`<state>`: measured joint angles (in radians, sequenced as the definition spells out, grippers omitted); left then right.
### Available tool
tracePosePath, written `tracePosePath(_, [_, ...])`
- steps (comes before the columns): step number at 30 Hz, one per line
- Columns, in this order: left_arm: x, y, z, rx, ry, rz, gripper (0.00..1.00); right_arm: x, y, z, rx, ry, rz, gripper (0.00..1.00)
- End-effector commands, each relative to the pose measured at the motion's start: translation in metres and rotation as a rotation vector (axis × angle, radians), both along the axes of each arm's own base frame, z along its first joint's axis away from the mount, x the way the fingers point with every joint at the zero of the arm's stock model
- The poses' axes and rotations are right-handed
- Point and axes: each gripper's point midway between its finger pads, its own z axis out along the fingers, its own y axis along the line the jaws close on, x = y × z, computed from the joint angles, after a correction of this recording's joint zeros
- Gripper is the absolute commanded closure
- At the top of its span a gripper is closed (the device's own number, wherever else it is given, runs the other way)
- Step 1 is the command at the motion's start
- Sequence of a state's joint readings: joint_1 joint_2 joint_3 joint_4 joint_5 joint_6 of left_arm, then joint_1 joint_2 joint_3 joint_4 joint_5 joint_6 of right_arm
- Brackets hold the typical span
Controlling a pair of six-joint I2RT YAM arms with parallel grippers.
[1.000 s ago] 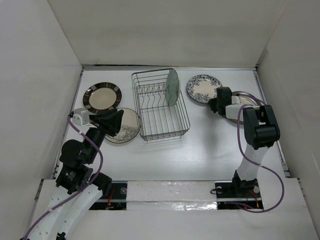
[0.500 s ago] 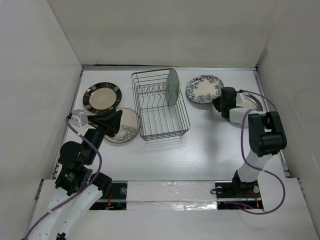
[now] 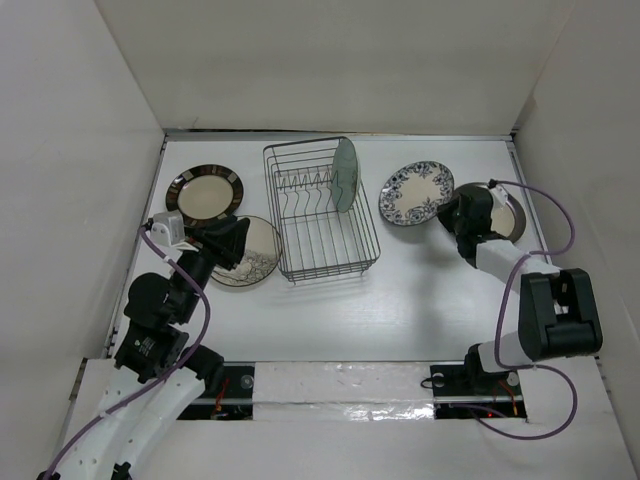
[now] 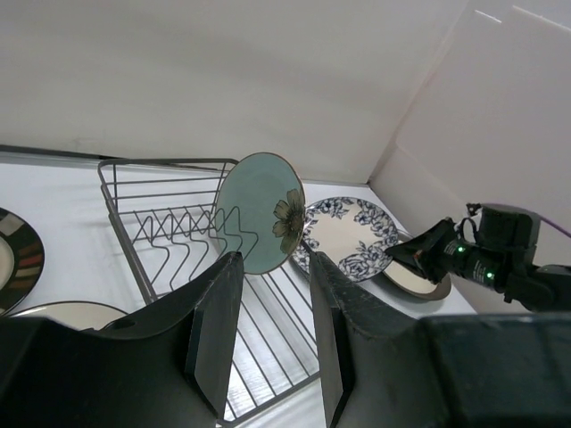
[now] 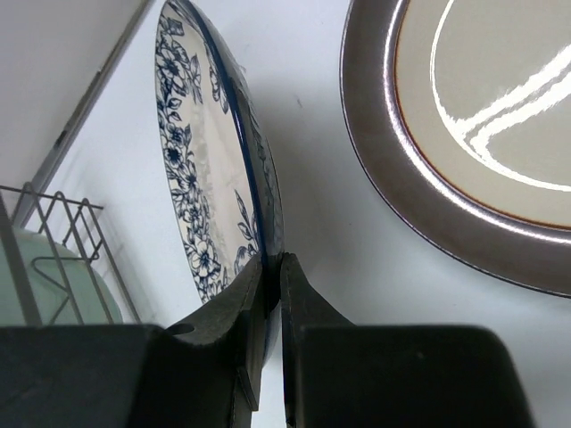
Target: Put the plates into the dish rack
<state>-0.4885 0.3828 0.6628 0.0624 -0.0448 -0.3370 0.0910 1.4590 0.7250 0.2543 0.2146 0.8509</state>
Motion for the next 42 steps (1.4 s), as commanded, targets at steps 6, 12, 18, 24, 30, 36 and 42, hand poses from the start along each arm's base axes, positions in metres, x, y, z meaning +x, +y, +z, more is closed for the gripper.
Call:
tracePosePath(6, [0.0,0.001,0.018,-0.01,-0.049,0.002,0.67,0.001,-0.011,0.171,-0.057,-0.461,0.008,1.0])
tracePosePath(12, [0.0,0.001,0.018,-0.01,-0.05,0.001,0.67,-0.016,-0.008,0.229,-0.095,-0.549,0.042,1.0])
tracePosePath(18, [-0.001,0.0,0.019,-0.013,-0.054,-0.004,0.67,-0.024,0.04,0.307,-0.147,-0.651,0.171,1.0])
tracePosePath(24, [-0.002,0.0,0.019,-0.012,-0.054,-0.006,0.67,-0.012,0.096,0.348,-0.19,-0.671,0.277,1.0])
tracePosePath(30, [-0.001,-0.001,0.018,-0.009,-0.049,-0.009,0.67,0.015,0.143,0.352,-0.314,-0.569,0.294,1.0])
tracePosePath(36, [0.0,-0.001,0.016,-0.008,-0.045,-0.006,0.67,0.034,0.16,0.357,-0.466,-0.495,0.228,1.0])
tracePosePath(42, [0.001,0.0,0.016,-0.01,-0.042,0.001,0.67,0.048,0.175,0.346,-0.587,-0.421,0.159,1.0])
